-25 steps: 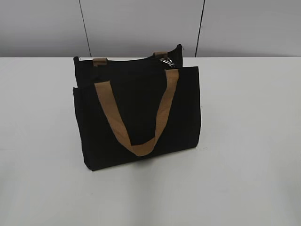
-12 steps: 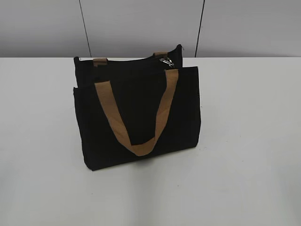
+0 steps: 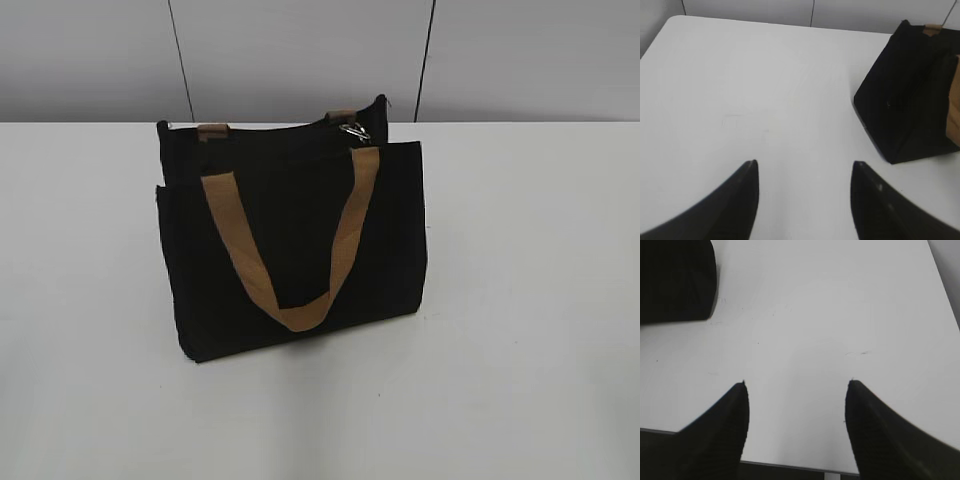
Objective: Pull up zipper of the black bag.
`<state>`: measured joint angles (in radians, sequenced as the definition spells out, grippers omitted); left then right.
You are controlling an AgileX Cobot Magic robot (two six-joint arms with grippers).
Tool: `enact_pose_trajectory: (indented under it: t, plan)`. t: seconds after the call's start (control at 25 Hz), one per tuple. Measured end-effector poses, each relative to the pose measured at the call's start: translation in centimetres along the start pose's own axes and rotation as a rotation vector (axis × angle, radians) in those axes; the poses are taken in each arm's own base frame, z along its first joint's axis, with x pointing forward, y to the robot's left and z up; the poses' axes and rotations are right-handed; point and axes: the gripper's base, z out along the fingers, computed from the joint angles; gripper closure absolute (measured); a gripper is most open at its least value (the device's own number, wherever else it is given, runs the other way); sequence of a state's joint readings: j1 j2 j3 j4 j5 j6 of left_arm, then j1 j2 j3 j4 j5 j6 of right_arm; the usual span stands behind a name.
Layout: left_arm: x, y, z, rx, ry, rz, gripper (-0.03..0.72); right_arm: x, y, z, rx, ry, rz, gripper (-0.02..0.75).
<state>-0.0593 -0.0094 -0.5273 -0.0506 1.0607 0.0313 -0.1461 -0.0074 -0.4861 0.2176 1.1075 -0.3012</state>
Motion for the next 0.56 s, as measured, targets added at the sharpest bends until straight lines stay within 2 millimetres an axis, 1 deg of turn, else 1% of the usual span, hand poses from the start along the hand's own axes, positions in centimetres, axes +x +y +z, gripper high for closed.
enact_pose_trajectory:
  t: [0.56]
  plan:
    - [0.00, 0.00, 0.00, -0.004, 0.000, -0.002, 0.252, 0.00, 0.00, 0.00, -0.002, 0.000, -0.001, 0.265]
